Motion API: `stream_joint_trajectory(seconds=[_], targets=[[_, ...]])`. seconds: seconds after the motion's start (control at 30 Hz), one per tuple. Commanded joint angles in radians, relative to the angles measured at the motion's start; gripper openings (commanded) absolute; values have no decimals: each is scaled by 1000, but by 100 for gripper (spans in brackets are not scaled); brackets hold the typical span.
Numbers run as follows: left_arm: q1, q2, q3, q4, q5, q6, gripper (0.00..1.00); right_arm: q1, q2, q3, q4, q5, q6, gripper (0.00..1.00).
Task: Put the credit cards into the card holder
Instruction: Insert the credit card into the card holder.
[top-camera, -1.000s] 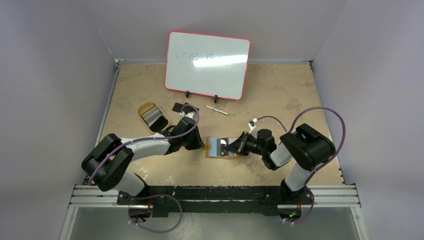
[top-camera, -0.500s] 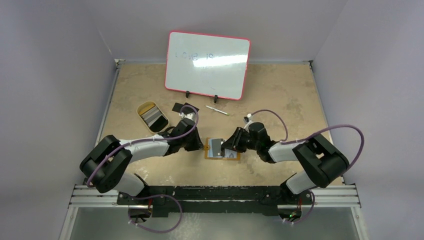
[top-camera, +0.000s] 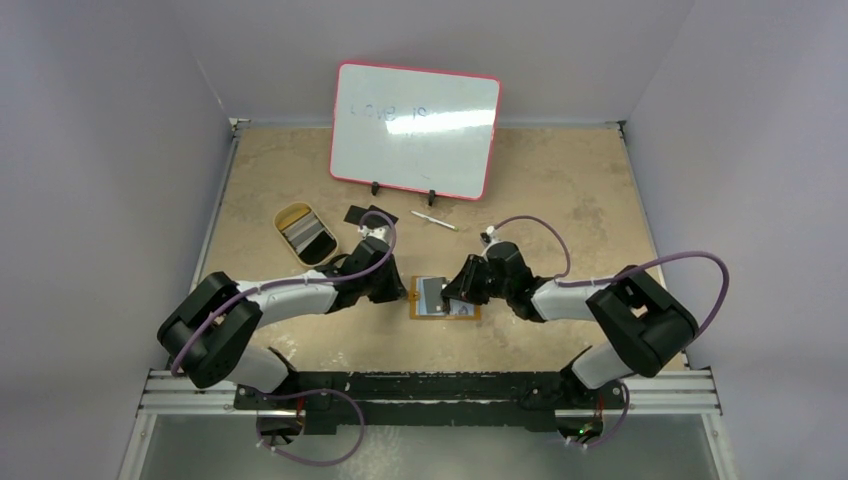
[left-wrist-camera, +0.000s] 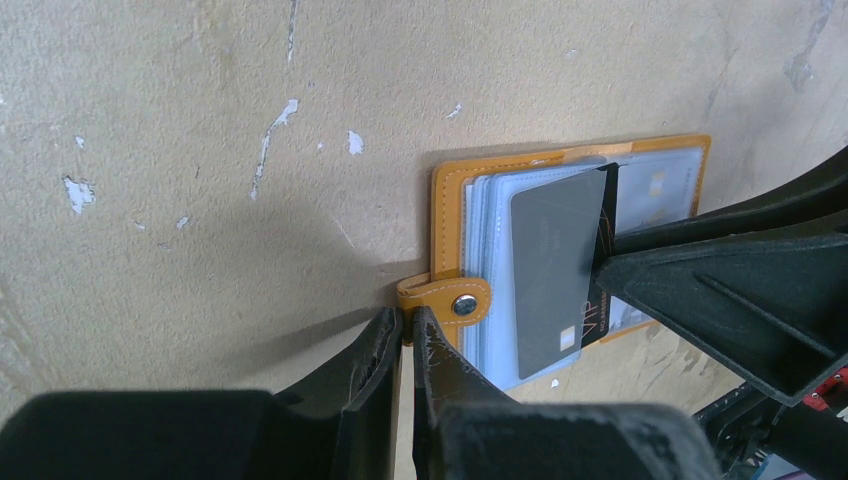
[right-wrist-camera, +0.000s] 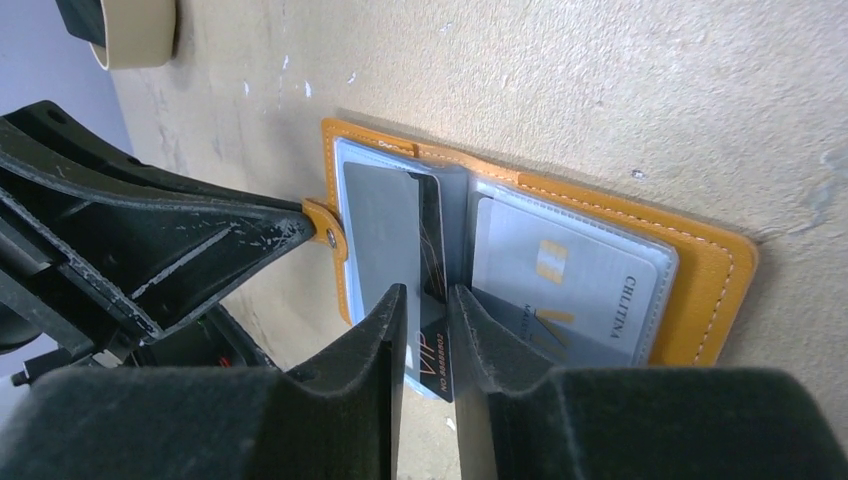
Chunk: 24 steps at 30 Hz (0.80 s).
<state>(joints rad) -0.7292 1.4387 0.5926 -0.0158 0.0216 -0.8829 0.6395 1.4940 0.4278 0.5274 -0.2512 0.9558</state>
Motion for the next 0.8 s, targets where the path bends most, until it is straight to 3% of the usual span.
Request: stream_joint_trajectory(seconds=[0.0,0.2,0.53,0.63,0.77], targets=[[-7,-21,-4,47,-3,-23,6,17,6,30,11,4,-8,21],[-6,-21,-3,54,-6,-31,6,18,1,10,40,-8,39,16],[-11,-15,-21,93,1,-61,5,19,63,-74,266,-4,177,13],[-11,-22,-28,93,-6,-68,4,19,36,-66,211,10,154,16],[-11,-61,-28,76,-38,-69,4,20,-58,-37,0,69,74,27]])
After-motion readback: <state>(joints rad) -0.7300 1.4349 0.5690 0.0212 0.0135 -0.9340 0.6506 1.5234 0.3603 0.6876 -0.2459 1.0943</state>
